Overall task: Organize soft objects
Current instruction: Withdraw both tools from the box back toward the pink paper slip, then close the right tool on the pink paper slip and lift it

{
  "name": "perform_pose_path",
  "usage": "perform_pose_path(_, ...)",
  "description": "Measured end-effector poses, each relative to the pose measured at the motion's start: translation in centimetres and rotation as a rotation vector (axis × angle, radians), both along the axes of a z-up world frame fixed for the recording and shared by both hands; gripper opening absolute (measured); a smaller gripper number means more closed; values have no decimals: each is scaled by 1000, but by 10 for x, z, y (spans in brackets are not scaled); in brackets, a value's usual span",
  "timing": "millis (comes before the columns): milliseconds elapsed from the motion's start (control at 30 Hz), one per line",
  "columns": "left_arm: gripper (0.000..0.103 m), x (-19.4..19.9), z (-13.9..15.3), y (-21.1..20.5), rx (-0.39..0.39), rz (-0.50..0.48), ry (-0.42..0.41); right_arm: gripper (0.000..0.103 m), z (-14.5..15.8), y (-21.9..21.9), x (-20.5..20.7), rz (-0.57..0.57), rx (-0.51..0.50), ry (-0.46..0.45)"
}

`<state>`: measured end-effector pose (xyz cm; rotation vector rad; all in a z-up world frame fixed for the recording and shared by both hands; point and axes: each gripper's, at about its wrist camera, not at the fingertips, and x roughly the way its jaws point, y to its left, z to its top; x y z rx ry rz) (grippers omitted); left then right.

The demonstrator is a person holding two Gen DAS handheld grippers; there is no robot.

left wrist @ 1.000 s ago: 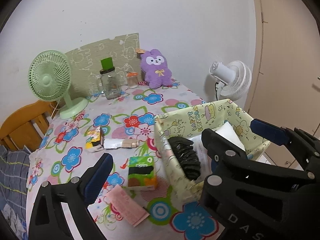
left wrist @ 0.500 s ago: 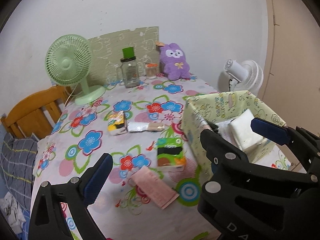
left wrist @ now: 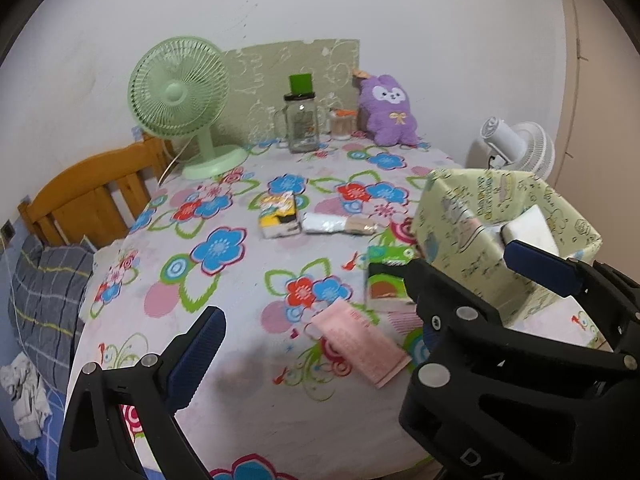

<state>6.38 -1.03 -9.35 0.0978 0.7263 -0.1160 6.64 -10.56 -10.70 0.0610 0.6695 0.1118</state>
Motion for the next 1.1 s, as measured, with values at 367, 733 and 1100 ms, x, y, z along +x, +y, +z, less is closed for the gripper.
perform_pose_path(367,100,9,-28,28,-1,47,65,75,-26,29,16,60,-17,55)
perform_pose_path(733,100,28,-59,37,4,44,141,70,-62,40,44,87,-20,176)
perform_pose_path(1100,99,39,-78,45,24,53,196,51,-82,52,58,118,-54,250)
